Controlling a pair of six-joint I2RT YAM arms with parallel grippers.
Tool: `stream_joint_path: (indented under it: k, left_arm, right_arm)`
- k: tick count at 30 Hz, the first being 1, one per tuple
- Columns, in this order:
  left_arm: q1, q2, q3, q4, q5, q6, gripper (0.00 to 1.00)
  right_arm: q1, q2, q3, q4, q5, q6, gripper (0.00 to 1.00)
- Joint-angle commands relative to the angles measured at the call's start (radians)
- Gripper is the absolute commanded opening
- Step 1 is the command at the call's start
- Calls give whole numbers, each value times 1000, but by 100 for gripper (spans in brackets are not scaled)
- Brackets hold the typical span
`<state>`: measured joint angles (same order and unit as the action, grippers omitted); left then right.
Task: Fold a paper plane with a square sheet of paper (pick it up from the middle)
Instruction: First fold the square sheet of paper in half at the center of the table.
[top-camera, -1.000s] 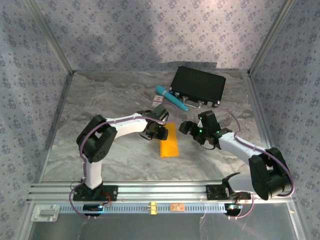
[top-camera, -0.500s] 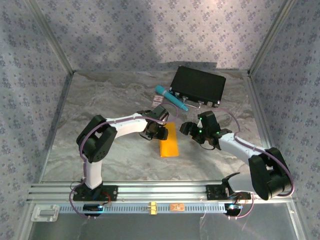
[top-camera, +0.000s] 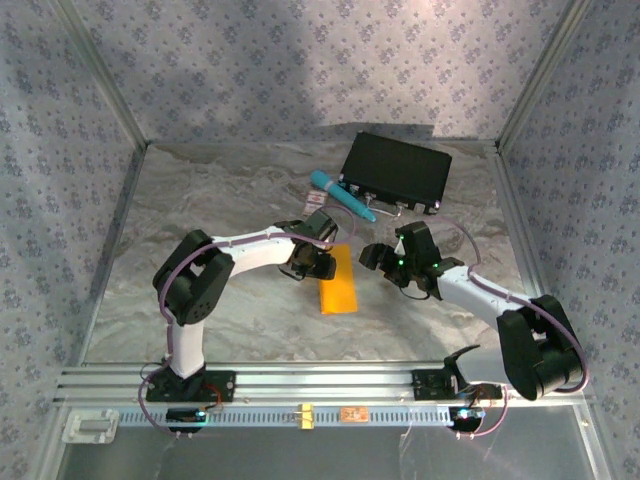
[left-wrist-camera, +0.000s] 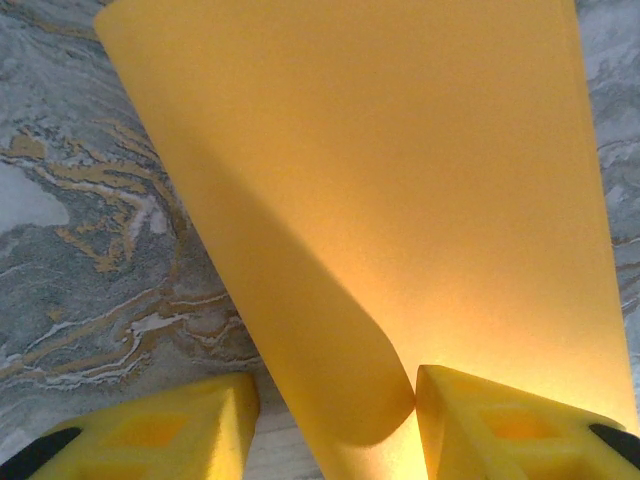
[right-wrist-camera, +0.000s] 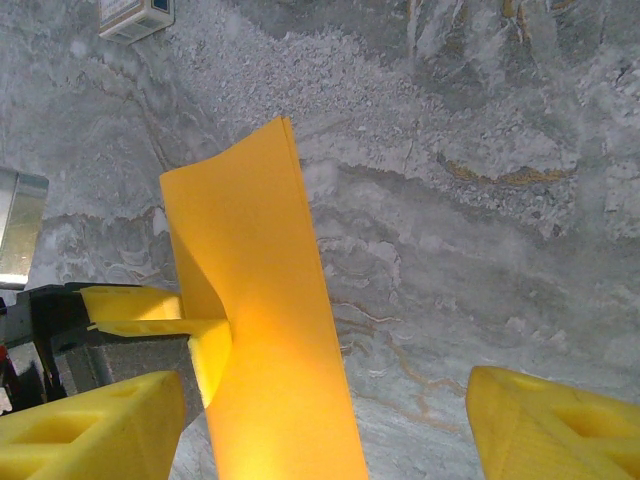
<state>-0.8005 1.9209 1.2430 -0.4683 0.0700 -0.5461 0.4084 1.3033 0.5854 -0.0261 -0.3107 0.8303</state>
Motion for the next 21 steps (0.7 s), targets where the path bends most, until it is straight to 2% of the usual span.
stream_joint_path:
  k: [1, 6, 21]
  left_arm:
    - [10, 62, -7, 21, -26, 24, 48]
    - [10, 62, -7, 27, -23, 23, 48]
    - [6, 70, 1, 29, -31, 33, 49]
  right_arm:
    - [6, -3, -9, 11, -20, 1, 75]
    - [6, 11, -16, 38, -43, 9, 66]
    - [6, 17, -12, 30, -37, 8, 67]
